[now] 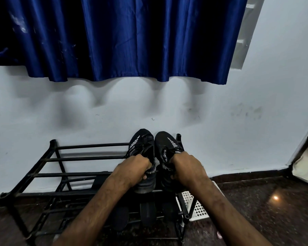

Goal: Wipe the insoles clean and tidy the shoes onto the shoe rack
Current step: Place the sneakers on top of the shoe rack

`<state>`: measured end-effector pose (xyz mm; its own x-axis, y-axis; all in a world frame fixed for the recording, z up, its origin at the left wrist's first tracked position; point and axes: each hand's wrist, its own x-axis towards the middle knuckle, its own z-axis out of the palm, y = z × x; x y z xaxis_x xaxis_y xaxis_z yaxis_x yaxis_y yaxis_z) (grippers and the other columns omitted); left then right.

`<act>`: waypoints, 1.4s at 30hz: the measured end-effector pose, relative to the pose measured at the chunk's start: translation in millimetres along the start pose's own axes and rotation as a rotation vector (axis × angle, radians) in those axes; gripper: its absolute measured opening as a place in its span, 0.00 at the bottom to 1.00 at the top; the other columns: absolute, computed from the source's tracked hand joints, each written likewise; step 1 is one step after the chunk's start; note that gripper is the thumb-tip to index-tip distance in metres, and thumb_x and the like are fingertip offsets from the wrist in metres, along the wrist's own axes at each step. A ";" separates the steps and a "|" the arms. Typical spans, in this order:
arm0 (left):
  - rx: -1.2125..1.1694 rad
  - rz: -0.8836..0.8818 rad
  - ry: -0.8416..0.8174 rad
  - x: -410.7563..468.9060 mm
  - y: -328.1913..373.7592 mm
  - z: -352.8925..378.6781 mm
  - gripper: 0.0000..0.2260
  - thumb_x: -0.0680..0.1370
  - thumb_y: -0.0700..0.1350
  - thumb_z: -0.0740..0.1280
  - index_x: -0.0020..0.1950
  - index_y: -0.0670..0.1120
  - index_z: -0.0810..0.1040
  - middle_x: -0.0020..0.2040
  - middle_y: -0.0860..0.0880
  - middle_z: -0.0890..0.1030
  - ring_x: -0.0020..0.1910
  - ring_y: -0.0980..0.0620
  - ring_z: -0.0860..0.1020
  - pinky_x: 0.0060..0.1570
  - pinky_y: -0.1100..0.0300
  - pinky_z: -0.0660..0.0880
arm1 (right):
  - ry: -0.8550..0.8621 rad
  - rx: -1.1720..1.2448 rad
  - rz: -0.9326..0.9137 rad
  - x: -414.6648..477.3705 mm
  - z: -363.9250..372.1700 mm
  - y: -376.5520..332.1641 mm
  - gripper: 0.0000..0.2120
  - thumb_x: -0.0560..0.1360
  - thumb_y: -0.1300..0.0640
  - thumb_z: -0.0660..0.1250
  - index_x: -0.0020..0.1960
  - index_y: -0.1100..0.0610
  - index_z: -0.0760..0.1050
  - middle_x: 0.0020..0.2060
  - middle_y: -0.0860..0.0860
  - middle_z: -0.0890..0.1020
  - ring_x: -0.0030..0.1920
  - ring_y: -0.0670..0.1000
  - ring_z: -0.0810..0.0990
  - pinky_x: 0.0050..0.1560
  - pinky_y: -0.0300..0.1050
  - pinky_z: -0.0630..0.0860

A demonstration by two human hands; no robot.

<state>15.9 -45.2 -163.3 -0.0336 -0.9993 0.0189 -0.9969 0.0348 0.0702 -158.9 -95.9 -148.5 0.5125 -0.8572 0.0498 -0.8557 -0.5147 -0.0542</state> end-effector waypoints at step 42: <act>0.040 -0.867 -0.395 -446.4 -273.2 50.2 0.11 0.77 0.52 0.66 0.55 0.48 0.80 0.55 0.46 0.82 0.54 0.45 0.81 0.50 0.54 0.78 | -0.598 -0.156 -0.868 -75.6 123.2 -434.9 0.25 0.74 0.46 0.72 0.66 0.59 0.76 0.63 0.57 0.79 0.62 0.57 0.79 0.62 0.51 0.76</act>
<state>299.7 390.6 -241.0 0.7046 -0.6102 -0.3622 -0.6870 -0.7145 -0.1326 183.4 190.9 -251.5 0.8674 -0.0880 -0.4898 -0.1588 -0.9817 -0.1048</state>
